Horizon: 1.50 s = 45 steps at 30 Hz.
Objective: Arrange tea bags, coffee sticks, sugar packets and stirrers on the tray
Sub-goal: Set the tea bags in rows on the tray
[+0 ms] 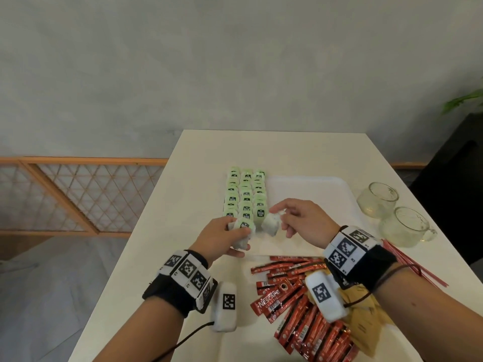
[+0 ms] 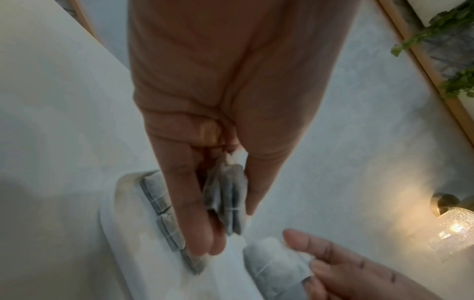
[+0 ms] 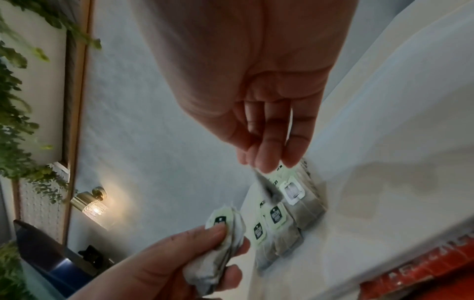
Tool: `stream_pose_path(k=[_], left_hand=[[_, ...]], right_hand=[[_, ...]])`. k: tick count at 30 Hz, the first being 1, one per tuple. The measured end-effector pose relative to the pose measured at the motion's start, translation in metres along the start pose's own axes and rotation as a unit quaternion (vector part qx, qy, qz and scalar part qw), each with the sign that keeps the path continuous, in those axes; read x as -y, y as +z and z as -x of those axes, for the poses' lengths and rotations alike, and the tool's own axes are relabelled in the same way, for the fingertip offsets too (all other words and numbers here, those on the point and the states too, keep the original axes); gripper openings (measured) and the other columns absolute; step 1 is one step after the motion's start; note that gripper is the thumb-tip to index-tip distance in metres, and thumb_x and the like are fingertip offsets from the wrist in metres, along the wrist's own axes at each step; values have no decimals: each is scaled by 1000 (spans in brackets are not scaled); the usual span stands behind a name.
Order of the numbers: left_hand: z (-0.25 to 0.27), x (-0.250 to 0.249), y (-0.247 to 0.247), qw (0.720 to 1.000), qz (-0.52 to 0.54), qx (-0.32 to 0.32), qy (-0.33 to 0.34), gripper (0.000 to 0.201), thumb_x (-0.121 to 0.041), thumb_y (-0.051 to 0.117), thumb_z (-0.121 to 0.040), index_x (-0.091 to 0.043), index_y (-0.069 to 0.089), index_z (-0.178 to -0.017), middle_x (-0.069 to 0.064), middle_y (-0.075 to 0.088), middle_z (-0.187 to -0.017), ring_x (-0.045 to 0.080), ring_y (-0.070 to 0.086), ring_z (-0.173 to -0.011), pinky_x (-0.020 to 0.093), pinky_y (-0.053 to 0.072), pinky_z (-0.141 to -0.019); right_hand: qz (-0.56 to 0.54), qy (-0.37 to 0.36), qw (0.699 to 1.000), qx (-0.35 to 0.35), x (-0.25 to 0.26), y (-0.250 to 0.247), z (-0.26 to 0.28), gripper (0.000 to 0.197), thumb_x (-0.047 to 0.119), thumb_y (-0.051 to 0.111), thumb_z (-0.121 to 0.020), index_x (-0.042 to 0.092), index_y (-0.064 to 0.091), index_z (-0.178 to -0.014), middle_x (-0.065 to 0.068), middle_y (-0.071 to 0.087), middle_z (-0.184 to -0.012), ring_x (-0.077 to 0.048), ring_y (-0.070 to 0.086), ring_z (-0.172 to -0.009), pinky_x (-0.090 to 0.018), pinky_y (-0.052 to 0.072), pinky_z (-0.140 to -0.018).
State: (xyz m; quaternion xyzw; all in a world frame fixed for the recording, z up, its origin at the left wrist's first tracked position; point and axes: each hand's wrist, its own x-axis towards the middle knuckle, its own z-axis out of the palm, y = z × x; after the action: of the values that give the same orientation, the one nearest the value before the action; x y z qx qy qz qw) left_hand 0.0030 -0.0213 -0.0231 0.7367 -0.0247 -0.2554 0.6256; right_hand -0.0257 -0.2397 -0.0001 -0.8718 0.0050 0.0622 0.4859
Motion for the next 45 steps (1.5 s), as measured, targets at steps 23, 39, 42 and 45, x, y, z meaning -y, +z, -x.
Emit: stream_pose_path(k=[23, 39, 42, 45], left_hand=[[-36, 17, 7, 998, -29, 17, -50, 15, -12, 63, -92, -7, 59, -106, 20, 70, -104, 25, 72, -77, 33, 60, -60], [-28, 11, 33, 983, -169, 29, 63, 37, -6, 74, -81, -16, 59, -113, 5, 66, -98, 17, 68, -69, 36, 62, -61], [-24, 9, 41, 978, -186, 16, 94, 31, -10, 74, -82, -13, 62, -111, 2, 63, -94, 10, 60, -65, 35, 60, -59], [-23, 9, 40, 984, -159, 0, 80, 28, -19, 73, -87, -13, 66, -113, 4, 65, -89, 8, 58, -59, 32, 60, -58]], right_hand=[[233, 182, 953, 72, -46, 11, -37, 33, 41, 67, -84, 23, 52, -107, 2, 64, -92, -15, 64, -79, -28, 47, -64], [-63, 255, 958, 115, -28, 15, -32, 25, 23, 46, -101, 5, 58, -90, -4, 53, -62, -15, 58, -50, -24, 46, -49], [-89, 257, 951, 145, -20, 17, -28, 26, 22, 45, -100, 4, 59, -86, -3, 50, -55, -16, 57, -48, -24, 46, -49], [-72, 236, 961, 127, -19, 17, -24, 39, 32, 42, -101, 8, 58, -76, -2, 49, -57, -18, 57, -50, -24, 45, -49]])
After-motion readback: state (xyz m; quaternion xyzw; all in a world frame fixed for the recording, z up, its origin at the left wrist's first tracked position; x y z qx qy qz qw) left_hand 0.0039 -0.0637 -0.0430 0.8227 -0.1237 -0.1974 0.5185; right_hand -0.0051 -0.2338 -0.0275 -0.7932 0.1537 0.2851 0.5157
